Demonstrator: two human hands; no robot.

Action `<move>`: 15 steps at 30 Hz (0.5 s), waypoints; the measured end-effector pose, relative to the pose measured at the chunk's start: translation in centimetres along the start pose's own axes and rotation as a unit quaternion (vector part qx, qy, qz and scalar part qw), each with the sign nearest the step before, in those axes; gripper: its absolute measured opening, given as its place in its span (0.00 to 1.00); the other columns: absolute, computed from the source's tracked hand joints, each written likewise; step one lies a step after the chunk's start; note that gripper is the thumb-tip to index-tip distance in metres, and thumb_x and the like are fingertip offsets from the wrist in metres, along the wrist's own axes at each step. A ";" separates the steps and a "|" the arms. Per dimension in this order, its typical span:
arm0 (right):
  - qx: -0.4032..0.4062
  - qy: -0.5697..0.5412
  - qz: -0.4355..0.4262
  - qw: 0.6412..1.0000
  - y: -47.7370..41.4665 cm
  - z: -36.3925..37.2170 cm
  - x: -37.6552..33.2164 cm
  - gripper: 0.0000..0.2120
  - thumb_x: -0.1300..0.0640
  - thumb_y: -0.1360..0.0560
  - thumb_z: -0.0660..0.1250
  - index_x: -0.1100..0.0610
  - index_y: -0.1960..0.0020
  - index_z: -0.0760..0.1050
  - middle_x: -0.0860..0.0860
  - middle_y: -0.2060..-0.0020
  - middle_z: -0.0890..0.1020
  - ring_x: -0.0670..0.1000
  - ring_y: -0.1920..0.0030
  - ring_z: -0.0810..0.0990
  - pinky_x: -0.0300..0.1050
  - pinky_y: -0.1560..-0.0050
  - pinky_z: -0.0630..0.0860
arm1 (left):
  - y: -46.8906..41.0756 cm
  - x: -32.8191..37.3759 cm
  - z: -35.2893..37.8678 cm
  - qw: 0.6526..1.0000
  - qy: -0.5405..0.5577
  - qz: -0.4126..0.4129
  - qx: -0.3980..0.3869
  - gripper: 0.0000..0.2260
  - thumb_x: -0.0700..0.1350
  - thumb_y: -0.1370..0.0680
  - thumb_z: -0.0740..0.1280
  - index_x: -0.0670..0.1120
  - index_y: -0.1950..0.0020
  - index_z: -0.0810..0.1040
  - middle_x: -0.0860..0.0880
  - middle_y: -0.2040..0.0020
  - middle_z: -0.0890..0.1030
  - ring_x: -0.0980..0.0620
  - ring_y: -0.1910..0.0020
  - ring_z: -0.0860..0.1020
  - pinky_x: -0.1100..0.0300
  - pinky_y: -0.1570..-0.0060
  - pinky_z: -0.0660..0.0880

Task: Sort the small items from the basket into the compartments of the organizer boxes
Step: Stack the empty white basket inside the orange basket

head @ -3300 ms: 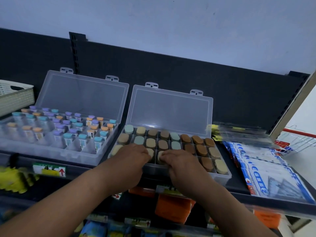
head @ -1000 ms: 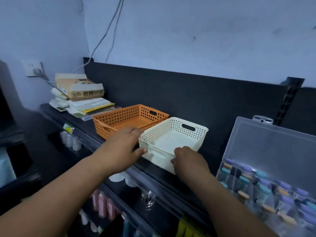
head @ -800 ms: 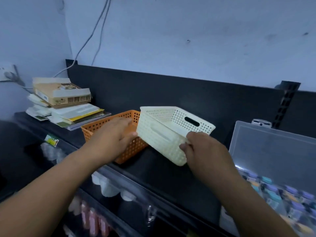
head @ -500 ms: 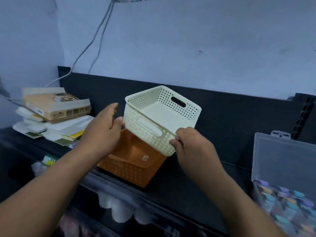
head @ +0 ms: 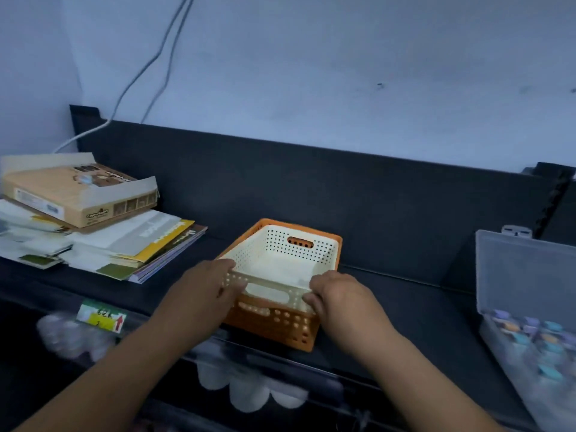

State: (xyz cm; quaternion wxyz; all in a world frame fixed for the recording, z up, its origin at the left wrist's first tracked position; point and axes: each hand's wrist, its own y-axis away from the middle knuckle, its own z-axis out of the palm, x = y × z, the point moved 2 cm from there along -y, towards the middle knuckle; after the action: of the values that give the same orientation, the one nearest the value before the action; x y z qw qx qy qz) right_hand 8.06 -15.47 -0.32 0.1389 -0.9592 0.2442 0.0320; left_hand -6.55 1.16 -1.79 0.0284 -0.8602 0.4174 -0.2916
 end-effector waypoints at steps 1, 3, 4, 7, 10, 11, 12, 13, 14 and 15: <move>-0.005 -0.002 0.005 1.000 0.0 0.2 0.0 0.14 0.46 0.19 0.56 0.55 0.48 0.75 0.51 0.49 0.76 0.53 0.46 0.72 0.46 0.49 0.71 | -0.1 -0.1 0.2 1.000 -0.010 -0.003 -0.004 0.23 0.59 0.21 0.59 0.52 0.28 0.67 0.49 0.32 0.72 0.50 0.36 0.71 0.54 0.40 0.70; -0.014 -0.010 0.011 1.000 0.3 0.6 0.0 0.18 0.43 0.19 0.53 0.53 0.45 0.76 0.49 0.46 0.77 0.51 0.45 0.69 0.45 0.45 0.70 | -0.2 -0.3 0.6 1.000 -0.022 -0.003 -0.004 0.23 0.59 0.21 0.58 0.51 0.29 0.69 0.50 0.33 0.73 0.50 0.36 0.71 0.54 0.40 0.70; -0.020 -0.008 0.013 1.000 0.5 0.9 0.0 0.20 0.41 0.19 0.52 0.52 0.43 0.76 0.48 0.44 0.77 0.51 0.44 0.69 0.46 0.43 0.70 | -0.2 -0.4 0.9 1.000 -0.025 0.000 -0.002 0.22 0.59 0.21 0.58 0.51 0.30 0.70 0.49 0.34 0.74 0.50 0.36 0.71 0.53 0.41 0.71; -0.035 0.000 0.026 0.999 1.2 1.5 0.2 0.21 0.40 0.19 0.51 0.50 0.41 0.75 0.45 0.40 0.75 0.50 0.37 0.65 0.49 0.37 0.67 | -0.2 -0.5 1.9 0.999 -0.036 0.002 0.002 0.23 0.59 0.21 0.58 0.49 0.31 0.71 0.47 0.32 0.72 0.48 0.32 0.66 0.52 0.36 0.67; -0.041 -0.003 0.052 0.998 2.1 1.5 1.2 0.19 0.41 0.19 0.51 0.50 0.40 0.74 0.45 0.37 0.73 0.51 0.35 0.65 0.50 0.37 0.67 | 0.1 0.4 2.9 0.999 -0.033 0.004 -0.014 0.22 0.58 0.21 0.57 0.48 0.32 0.72 0.47 0.29 0.68 0.45 0.25 0.53 0.48 0.31 0.61; -0.044 -0.003 0.059 0.997 2.5 1.4 1.6 0.19 0.42 0.19 0.51 0.51 0.40 0.74 0.45 0.38 0.73 0.51 0.36 0.66 0.50 0.37 0.68 | 0.3 0.8 3.2 0.999 -0.035 0.013 -0.019 0.22 0.59 0.21 0.56 0.48 0.33 0.73 0.47 0.28 0.66 0.45 0.24 0.51 0.48 0.30 0.60; -0.046 -0.001 0.064 0.997 2.8 1.2 1.9 0.19 0.42 0.19 0.51 0.51 0.41 0.75 0.46 0.38 0.73 0.52 0.36 0.67 0.50 0.38 0.69 | 0.4 1.1 3.3 0.999 -0.038 0.023 -0.019 0.22 0.59 0.21 0.57 0.48 0.33 0.74 0.47 0.26 0.63 0.45 0.24 0.50 0.47 0.30 0.60; -0.050 -0.001 0.067 0.997 3.0 1.0 2.3 0.19 0.43 0.19 0.51 0.51 0.41 0.75 0.46 0.38 0.73 0.53 0.36 0.68 0.51 0.38 0.69 | 0.5 1.4 3.4 0.999 -0.041 0.031 -0.016 0.22 0.59 0.21 0.57 0.48 0.33 0.74 0.47 0.26 0.62 0.45 0.24 0.51 0.46 0.30 0.61; -0.055 -0.001 0.070 0.996 3.3 0.8 2.7 0.19 0.43 0.18 0.51 0.51 0.40 0.75 0.47 0.35 0.72 0.53 0.35 0.67 0.51 0.37 0.69 | 0.7 1.8 3.3 0.999 -0.042 0.031 -0.015 0.23 0.60 0.22 0.57 0.48 0.33 0.73 0.47 0.26 0.60 0.45 0.25 0.51 0.46 0.30 0.61; -0.061 -0.003 0.072 0.995 3.6 0.6 3.0 0.20 0.43 0.18 0.51 0.51 0.37 0.74 0.48 0.31 0.70 0.54 0.32 0.66 0.52 0.35 0.67 | 0.8 2.2 3.2 0.998 -0.046 0.029 -0.015 0.24 0.60 0.22 0.57 0.48 0.31 0.72 0.47 0.26 0.60 0.45 0.25 0.52 0.46 0.30 0.62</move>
State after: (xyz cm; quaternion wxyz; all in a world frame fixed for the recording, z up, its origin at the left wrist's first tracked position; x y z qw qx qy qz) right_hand 8.97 -19.69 -2.14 0.0781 -0.9456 0.3102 0.0600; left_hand -4.32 -1.61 -3.59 0.0427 -0.8605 0.4447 -0.2448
